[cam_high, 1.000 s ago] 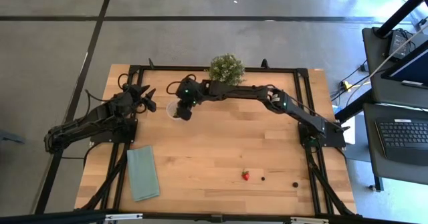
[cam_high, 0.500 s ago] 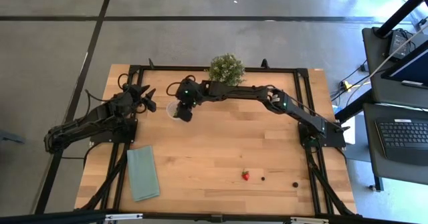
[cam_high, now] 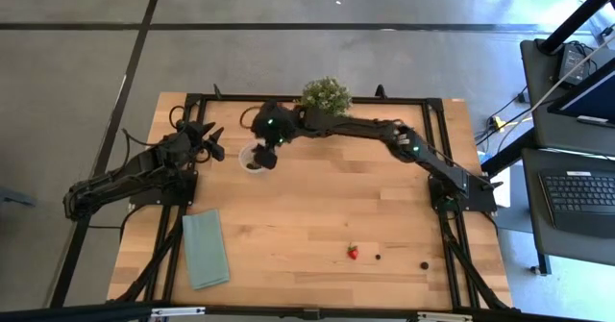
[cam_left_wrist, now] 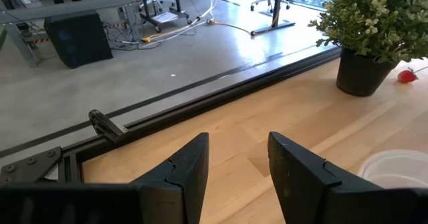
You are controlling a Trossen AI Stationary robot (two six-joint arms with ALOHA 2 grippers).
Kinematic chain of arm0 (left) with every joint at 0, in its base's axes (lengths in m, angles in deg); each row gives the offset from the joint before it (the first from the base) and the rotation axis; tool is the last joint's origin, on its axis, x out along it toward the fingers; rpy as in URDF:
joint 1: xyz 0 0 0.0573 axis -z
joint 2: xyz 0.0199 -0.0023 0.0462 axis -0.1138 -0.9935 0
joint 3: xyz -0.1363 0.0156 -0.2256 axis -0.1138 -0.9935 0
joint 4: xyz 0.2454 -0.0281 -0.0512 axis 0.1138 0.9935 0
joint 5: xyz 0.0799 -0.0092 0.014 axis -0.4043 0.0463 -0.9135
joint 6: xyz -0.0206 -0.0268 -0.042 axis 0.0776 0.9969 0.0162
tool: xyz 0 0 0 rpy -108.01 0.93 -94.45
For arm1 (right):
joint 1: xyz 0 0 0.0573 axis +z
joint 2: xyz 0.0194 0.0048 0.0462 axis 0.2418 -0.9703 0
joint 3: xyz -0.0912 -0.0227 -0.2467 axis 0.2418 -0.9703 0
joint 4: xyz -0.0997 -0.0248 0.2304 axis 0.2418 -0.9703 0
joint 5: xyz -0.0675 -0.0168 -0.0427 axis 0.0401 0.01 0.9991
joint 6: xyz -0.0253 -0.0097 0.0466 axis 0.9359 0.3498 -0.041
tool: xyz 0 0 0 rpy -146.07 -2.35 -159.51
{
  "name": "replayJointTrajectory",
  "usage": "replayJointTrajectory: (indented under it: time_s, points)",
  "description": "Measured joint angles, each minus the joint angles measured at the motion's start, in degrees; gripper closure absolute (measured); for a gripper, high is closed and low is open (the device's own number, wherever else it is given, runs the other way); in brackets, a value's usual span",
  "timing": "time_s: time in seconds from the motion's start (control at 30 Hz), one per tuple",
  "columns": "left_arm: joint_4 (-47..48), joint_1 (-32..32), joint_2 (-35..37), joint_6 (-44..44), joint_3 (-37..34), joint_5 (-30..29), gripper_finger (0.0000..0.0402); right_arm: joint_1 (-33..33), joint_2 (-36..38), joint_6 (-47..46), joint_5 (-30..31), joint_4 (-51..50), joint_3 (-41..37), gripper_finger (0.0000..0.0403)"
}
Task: Pick and placing Produce into tupperware
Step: Put the red strawberry into the transparent container
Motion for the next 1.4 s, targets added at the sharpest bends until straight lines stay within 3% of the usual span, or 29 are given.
replayJointTrajectory:
  time_s: [0.27,0.6,1.0,1.17,1.4]
  points:
    - [0.0,0.0,0.0,0.0,0.0,0.0,0.0257,-2.0,13.3,4.0,0.7,-9.2,-0.5,0.0162]
    - [0.0,0.0,0.0,0.0,0.0,0.0,0.0257,-5.2,24.6,3.3,10.9,-32.9,-0.5,0.0162]
    - [0.0,0.0,0.0,-0.2,0.0,-0.2,0.0257,-6.9,33.4,0.2,18.2,-40.6,-1.4,0.0162]
    - [0.0,0.0,0.0,-0.2,0.0,-0.2,0.0257,-7.8,41.7,-1.8,19.6,-36.7,-12.9,0.0162]
    - [0.0,0.0,0.0,-0.1,0.0,-0.3,0.0257,-8.4,60.0,-2.5,19.8,-12.3,-46.1,0.0162]
